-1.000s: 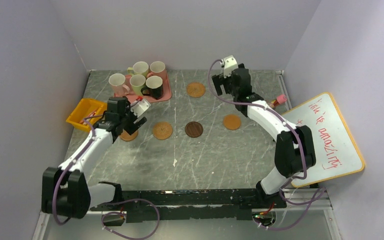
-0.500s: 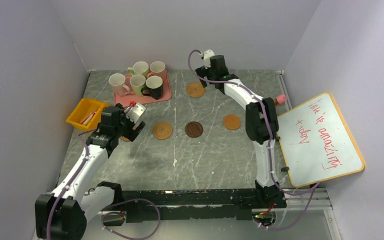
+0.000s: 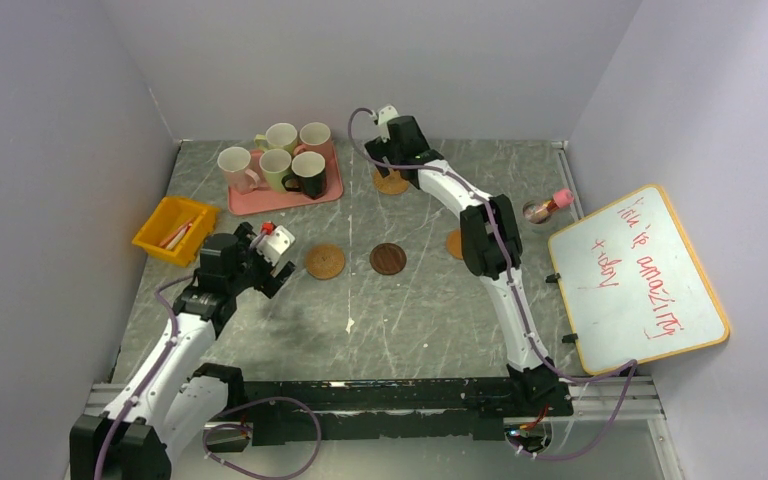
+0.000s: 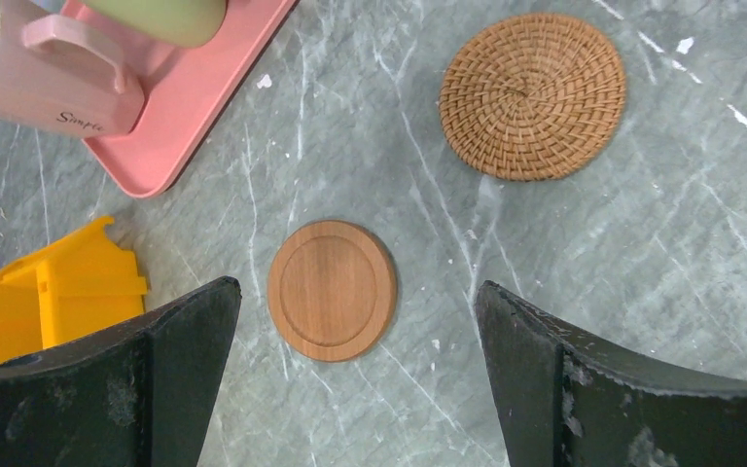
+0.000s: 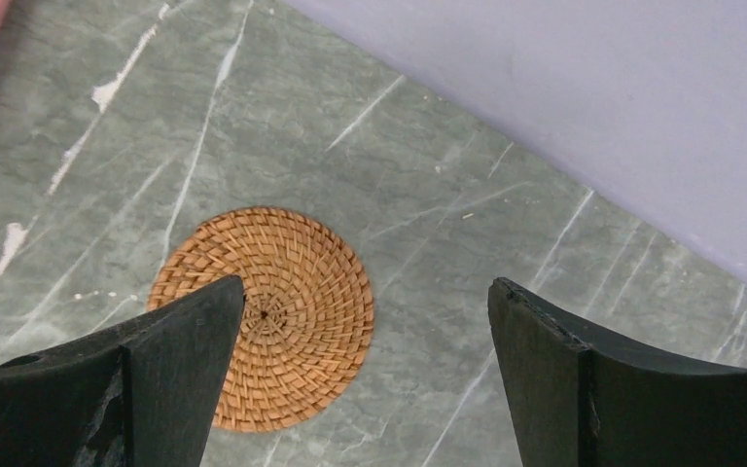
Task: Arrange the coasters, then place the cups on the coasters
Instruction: Move the coaster to the center of the board.
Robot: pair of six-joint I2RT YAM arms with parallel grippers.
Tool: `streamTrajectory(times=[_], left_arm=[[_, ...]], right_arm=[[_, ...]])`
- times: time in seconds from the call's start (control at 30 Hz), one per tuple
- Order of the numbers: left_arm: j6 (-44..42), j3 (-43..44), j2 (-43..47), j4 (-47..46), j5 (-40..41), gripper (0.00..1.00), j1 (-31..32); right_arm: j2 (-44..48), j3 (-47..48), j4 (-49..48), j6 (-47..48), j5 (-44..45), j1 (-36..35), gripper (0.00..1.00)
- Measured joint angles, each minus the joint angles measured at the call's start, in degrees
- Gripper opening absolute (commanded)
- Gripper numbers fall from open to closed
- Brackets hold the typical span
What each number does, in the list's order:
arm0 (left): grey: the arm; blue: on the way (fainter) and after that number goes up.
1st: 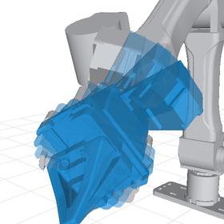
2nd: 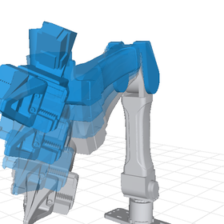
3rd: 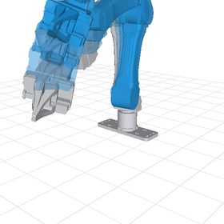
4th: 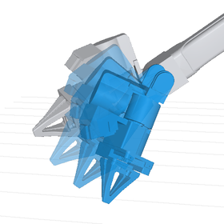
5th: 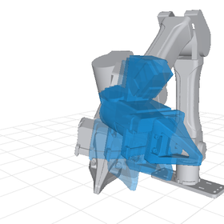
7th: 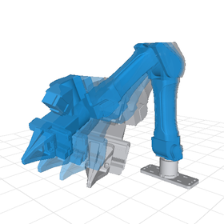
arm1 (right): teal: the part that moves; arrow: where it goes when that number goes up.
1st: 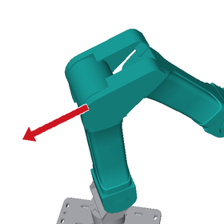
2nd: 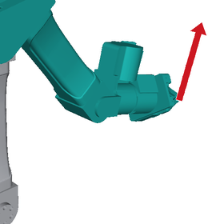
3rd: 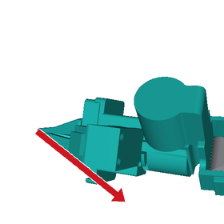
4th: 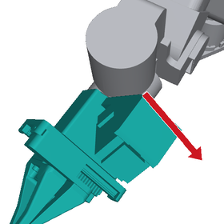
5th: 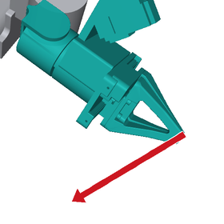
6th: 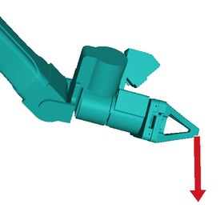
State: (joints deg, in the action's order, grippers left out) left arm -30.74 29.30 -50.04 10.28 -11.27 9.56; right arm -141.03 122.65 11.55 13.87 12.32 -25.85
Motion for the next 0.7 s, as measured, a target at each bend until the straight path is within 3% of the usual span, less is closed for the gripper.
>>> streamTrajectory(times=[0.43, 0.7], left_arm=[[-0.1, -1.9, 3.5, -1.6, -1.6, 0.96, 0.0], [-0.1, -2.1, 4.3, -2.3, -1.6, 0.96, 0.0]], right_arm=[[-3.7, -1.6, 0.5, 1.3, 0.9, 0.4, 1.0], [1.8, -13.1, -6.1, 1.6, 0.6, 1.0, 1.0]])
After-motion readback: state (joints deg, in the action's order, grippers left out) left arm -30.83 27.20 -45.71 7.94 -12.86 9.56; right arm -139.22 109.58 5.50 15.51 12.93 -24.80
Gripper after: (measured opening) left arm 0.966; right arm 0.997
